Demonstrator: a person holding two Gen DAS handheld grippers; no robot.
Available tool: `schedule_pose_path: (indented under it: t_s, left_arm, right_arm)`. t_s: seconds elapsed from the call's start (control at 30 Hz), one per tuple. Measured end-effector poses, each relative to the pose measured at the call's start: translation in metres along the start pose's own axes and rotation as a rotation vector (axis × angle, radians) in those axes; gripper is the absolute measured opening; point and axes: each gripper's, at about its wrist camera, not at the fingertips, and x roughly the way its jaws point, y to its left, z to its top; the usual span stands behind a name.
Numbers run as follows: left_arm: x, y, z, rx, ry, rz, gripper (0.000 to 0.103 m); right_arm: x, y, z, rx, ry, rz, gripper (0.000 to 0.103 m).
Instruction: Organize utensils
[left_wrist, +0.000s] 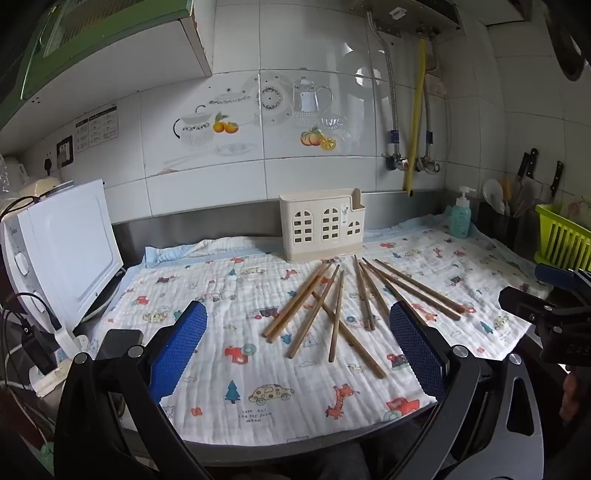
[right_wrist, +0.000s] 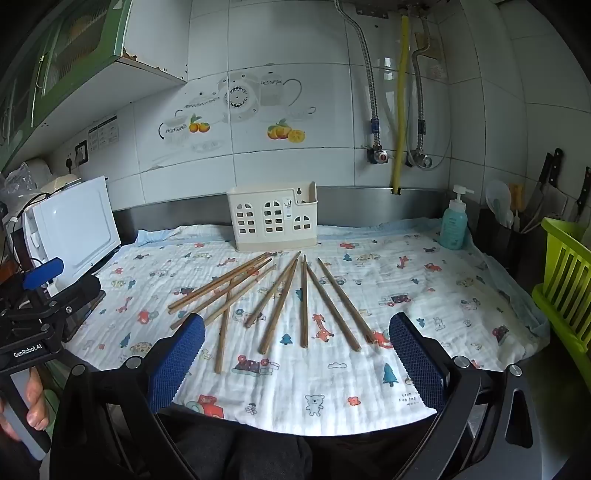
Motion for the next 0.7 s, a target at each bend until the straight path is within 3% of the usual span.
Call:
schedule_pose_path:
  t_s: [0.47, 0.7]
  left_arm:
    - [0.0060, 0.0041, -0.0049, -0.029, 0.033, -0.028, 0.098]
    - [0.0065, 0.0083, -0.0062, -0.039, 0.037, -0.026, 0.098]
  right_arm:
    - [0.0009, -0.0044, 0.0018, 0.010, -0.002, 0.006, 0.097]
    - [-0.0009, -0.0017, 0.0018, -0.002, -0.014, -0.041, 0.097]
